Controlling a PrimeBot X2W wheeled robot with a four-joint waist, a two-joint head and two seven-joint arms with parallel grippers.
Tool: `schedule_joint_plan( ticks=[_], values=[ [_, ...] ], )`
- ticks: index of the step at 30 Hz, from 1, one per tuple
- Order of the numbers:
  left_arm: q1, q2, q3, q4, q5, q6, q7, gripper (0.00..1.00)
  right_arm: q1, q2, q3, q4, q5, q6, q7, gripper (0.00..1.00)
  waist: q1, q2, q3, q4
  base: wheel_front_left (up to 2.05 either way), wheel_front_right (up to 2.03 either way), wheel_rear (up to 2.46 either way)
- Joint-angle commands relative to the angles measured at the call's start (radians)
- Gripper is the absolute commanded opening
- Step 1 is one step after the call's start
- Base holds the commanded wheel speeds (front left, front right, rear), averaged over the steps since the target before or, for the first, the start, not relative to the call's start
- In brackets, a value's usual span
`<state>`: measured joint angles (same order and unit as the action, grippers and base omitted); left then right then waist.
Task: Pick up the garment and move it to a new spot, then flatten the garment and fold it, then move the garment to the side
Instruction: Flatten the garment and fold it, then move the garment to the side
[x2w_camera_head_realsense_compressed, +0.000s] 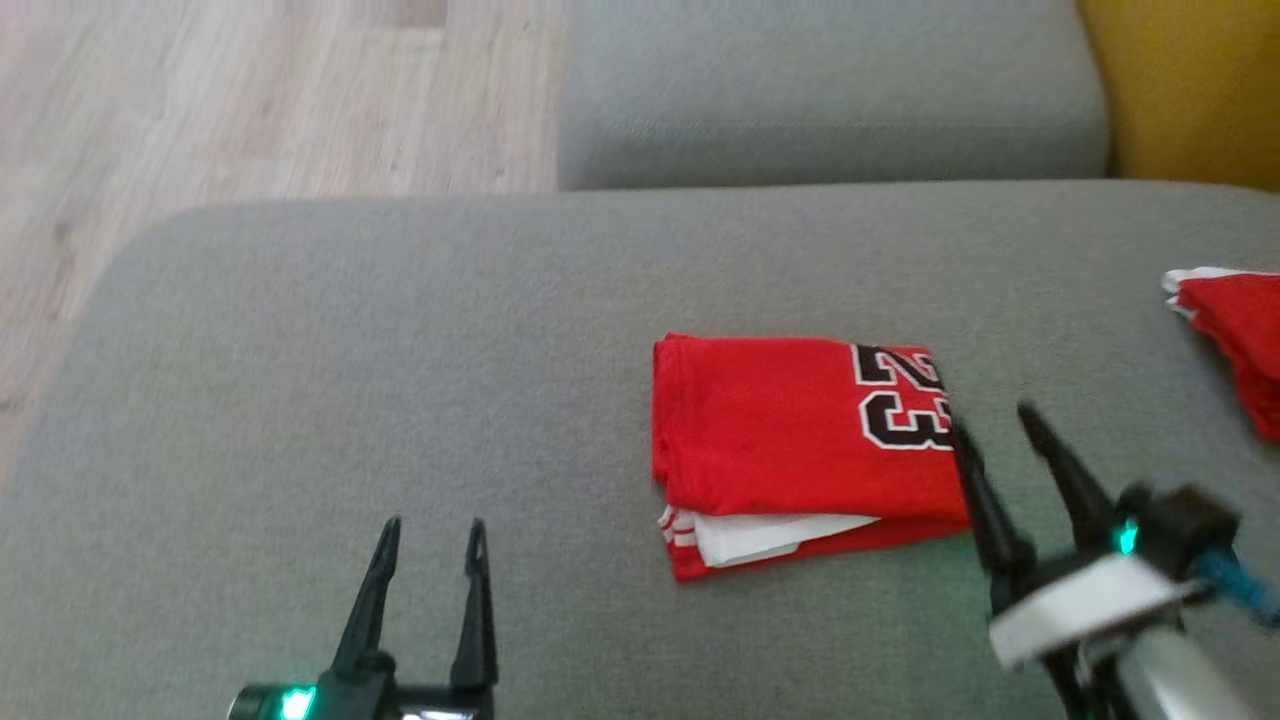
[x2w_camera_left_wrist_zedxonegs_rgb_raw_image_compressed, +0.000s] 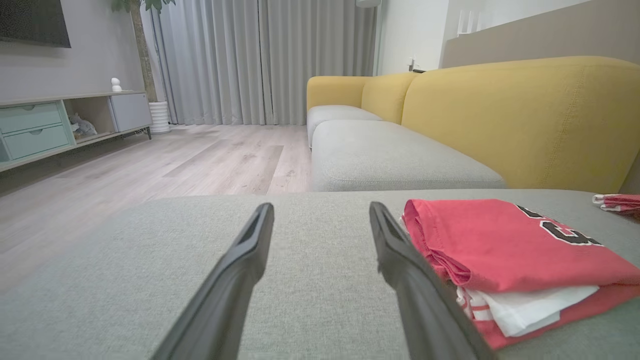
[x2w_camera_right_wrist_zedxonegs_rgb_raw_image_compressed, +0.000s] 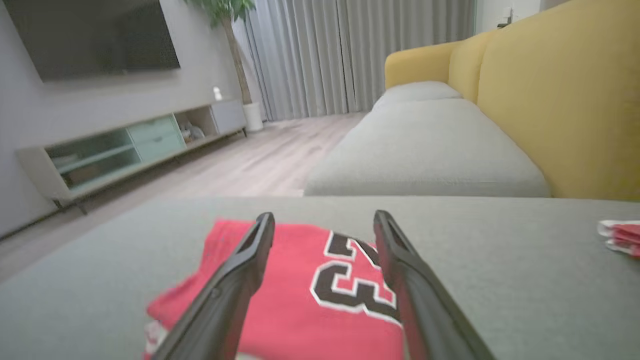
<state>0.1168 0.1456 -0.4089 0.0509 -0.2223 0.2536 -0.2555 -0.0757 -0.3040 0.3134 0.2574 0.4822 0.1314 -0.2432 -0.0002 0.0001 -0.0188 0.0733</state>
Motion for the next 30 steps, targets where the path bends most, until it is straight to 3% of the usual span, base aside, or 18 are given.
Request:
schedule_joint_plan(
  ticks=[1,9,30],
  values=[
    [-0.010,-0.009,0.056,-0.024,-0.010,-0.009,-0.006,1.00,0.012,-0.012,-0.010,-0.006,-0.106,-0.001,-0.017,1.00,0.0002,-0.0001,-0.033,-0.025,0.00,0.00,0.00],
    [0.055,-0.024,0.110,-0.024,0.018,-0.034,-0.006,1.00,0.159,0.114,-0.105,-0.069,-0.235,-0.001,-0.018,1.00,0.0002,-0.0001,-0.065,-0.048,0.00,0.00,0.00],
    [0.097,-0.073,0.188,-0.006,0.086,-0.089,-0.006,1.00,0.175,0.149,-0.109,-0.046,-0.295,-0.001,-0.018,1.00,0.0002,-0.0001,-0.073,-0.058,0.00,0.00,0.00]
  ],
)
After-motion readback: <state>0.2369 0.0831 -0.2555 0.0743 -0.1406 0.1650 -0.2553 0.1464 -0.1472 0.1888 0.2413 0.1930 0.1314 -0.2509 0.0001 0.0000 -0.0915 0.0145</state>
